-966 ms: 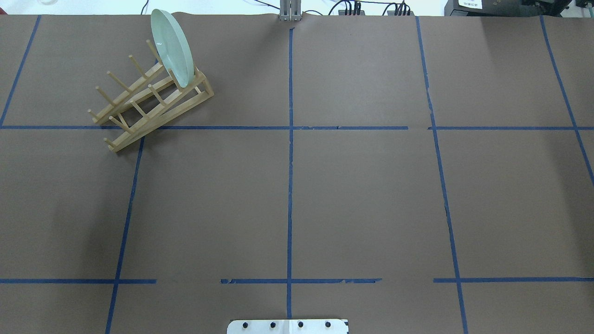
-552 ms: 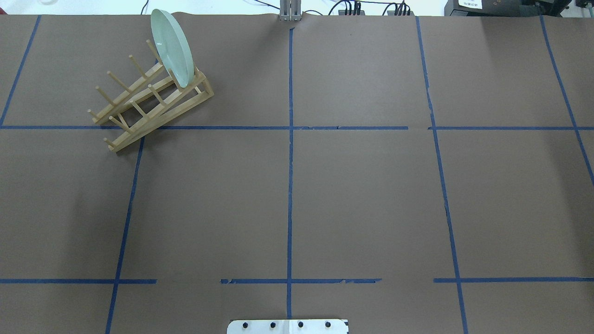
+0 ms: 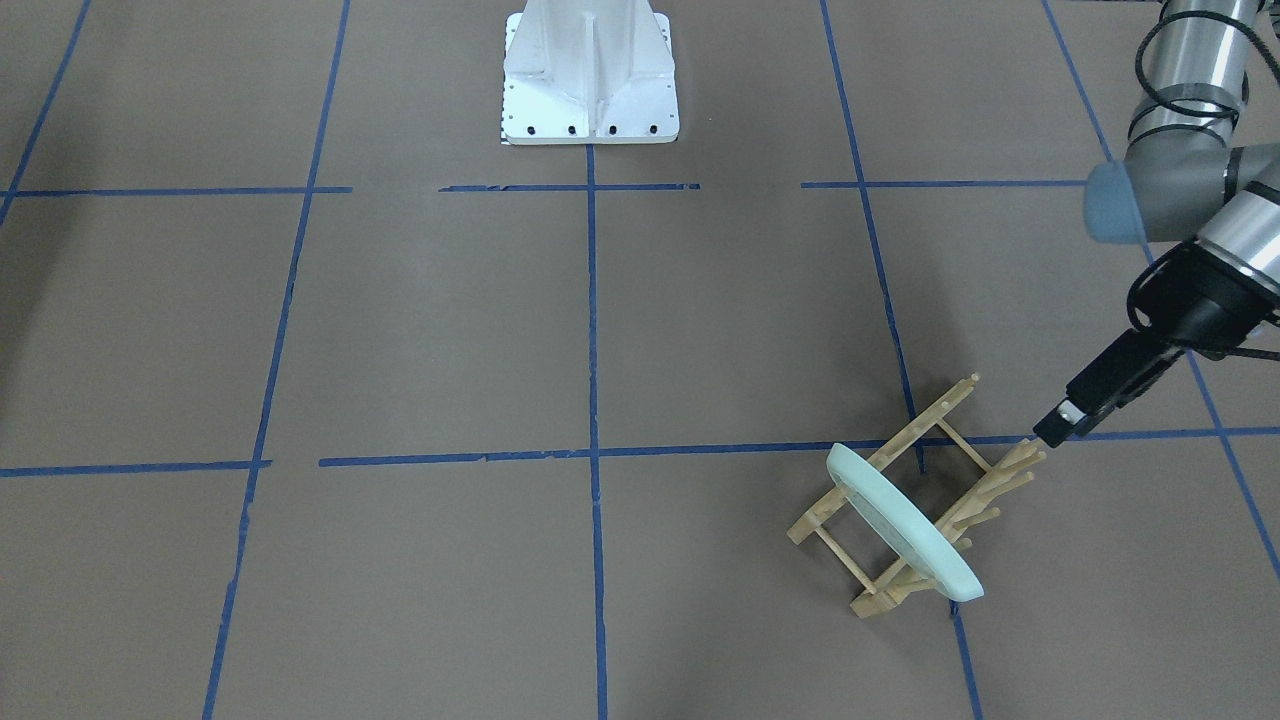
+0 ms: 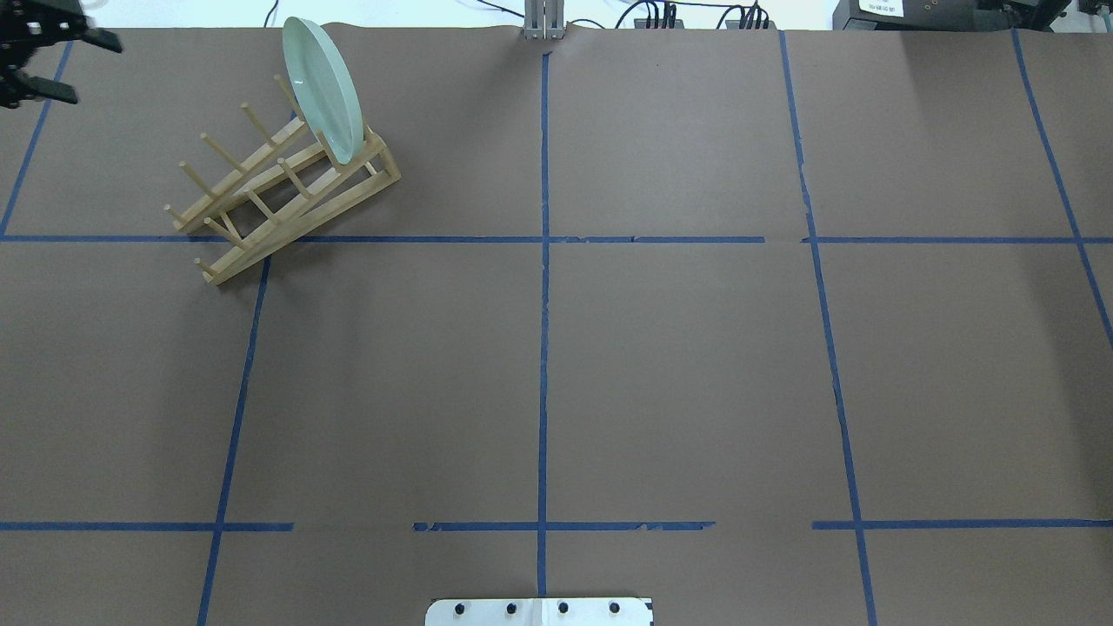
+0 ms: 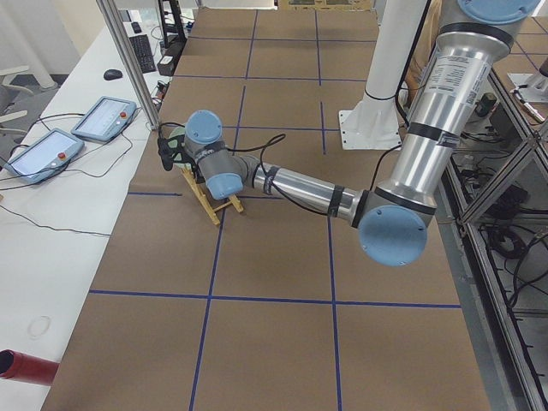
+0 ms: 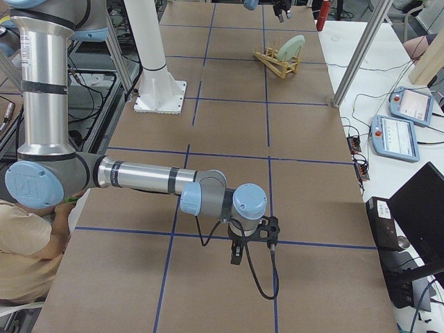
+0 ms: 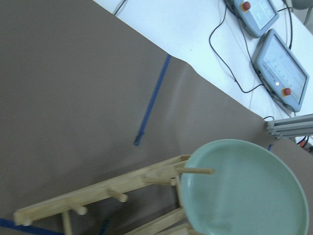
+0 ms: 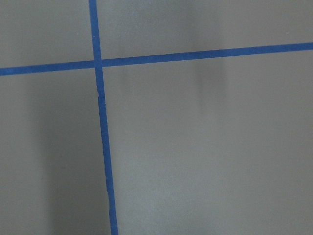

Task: Place plate on table
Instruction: 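Reach the left gripper to the pale green plate's rim in the rack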

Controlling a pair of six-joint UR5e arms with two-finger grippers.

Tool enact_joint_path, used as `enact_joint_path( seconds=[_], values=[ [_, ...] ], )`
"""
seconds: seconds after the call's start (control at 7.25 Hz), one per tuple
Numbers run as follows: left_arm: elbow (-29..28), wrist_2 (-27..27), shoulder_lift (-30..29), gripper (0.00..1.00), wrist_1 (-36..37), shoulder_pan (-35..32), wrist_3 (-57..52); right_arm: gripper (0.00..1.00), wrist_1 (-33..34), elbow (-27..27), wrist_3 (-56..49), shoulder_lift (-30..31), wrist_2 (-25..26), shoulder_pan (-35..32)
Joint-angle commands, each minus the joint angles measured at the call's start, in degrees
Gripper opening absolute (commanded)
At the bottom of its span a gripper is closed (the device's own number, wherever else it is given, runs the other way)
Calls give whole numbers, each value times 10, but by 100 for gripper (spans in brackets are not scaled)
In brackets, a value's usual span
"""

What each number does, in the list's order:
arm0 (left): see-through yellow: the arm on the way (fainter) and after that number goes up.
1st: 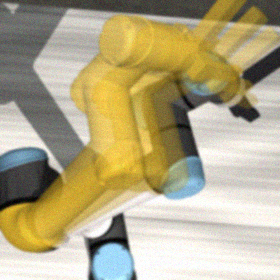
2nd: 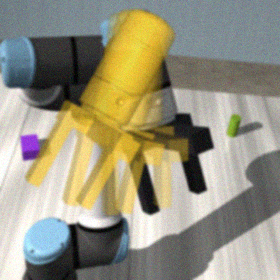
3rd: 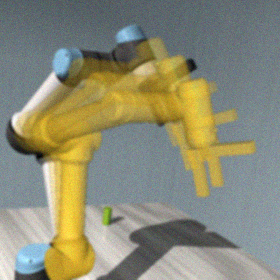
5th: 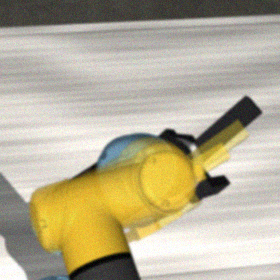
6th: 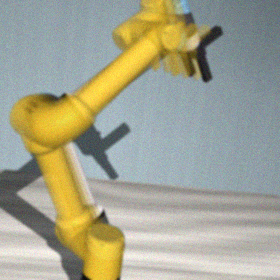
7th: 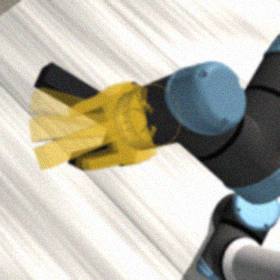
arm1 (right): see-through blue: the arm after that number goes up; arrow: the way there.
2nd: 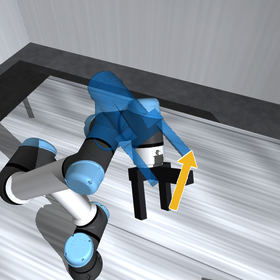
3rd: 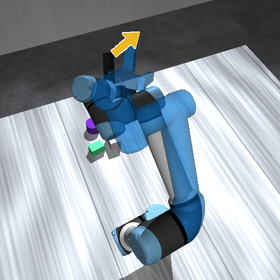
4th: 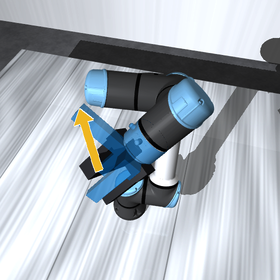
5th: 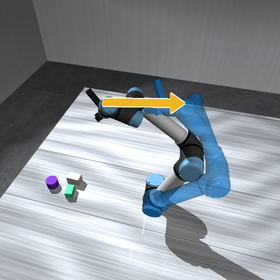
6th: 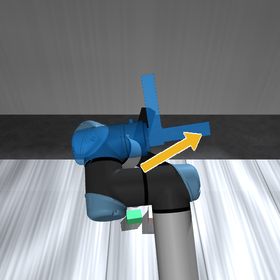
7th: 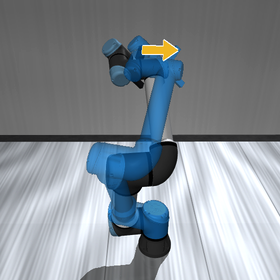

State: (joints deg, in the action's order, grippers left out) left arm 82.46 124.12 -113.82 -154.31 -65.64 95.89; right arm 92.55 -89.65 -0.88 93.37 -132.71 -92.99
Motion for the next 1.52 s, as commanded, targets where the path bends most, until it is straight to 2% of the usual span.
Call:
enact_joint_path(
  seconds=[0.0, 0.28, 0.55, 0.83, 1.1, 1.24, 1.38],
  values=[
    [-59, -63, -48, 98, -85, 22, 106, 100, 0, 1, 0, 1, 0, 0],
    [-125, -68, -88, 97, -129, 24, 139, 100, 0, 0, 0, 1, 0, 0],
    [-146, -77, -98, 96, -154, 26, 193, 100, 0, 0, 0, 1, 0, 0],
    [-171, -81, -122, 94, -155, 37, 195, 100, 0, 0, 0, 1, 0, 0],
    [-171, -83, -127, 92, -155, 50, 195, 100, 0, 0, 0, 1, 0, 0],
    [-171, -102, -128, 83, -156, 60, 195, 100, 0, 0, 0, 1, 0, 0],
    [-171, -107, -127, 69, -156, 67, 195, 100, 0, 0, 0, 0, 0, 0]
  ],
)
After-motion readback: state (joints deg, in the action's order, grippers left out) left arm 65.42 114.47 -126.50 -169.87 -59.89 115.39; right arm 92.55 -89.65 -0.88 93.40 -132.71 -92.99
